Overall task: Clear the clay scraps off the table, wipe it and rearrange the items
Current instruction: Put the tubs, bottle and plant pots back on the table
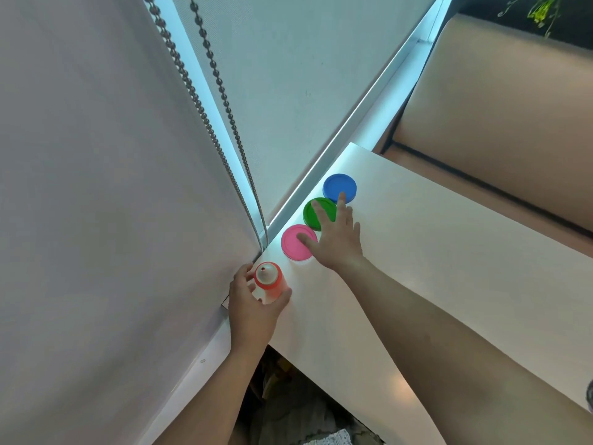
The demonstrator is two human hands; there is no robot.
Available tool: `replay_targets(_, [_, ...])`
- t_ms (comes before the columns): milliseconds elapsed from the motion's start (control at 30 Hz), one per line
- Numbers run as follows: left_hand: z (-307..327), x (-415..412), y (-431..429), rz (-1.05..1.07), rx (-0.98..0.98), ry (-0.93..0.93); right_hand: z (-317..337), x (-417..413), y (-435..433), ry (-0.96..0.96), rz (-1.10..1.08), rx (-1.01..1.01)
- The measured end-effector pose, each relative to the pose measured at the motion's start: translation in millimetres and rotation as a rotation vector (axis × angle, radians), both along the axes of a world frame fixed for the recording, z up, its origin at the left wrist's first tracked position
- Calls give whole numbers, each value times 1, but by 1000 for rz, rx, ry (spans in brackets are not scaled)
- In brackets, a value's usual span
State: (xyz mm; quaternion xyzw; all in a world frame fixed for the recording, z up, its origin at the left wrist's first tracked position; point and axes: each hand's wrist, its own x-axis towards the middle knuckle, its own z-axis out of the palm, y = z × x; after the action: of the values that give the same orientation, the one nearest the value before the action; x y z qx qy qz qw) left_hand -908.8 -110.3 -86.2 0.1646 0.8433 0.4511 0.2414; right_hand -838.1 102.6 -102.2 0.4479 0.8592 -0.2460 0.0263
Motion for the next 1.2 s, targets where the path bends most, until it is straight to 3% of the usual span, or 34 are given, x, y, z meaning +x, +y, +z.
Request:
replay_targets(167, [-7, 23, -20, 116, -134, -104, 8, 33, -1, 102, -95, 34])
replay_targets(300, [-15, 69, -26, 66, -237, -168, 15, 96, 1, 97, -177, 63])
replay_targets(600, [11, 229, 19, -276, -160, -116, 25, 310, -9, 102, -422, 65])
replay_targets(967, [23, 506, 42, -446, -55, -66, 29, 610, -43, 137, -492, 72])
replay_targets(1200, [43, 603, 33, -594, -98, -76, 47, 712, -75, 183, -610, 48])
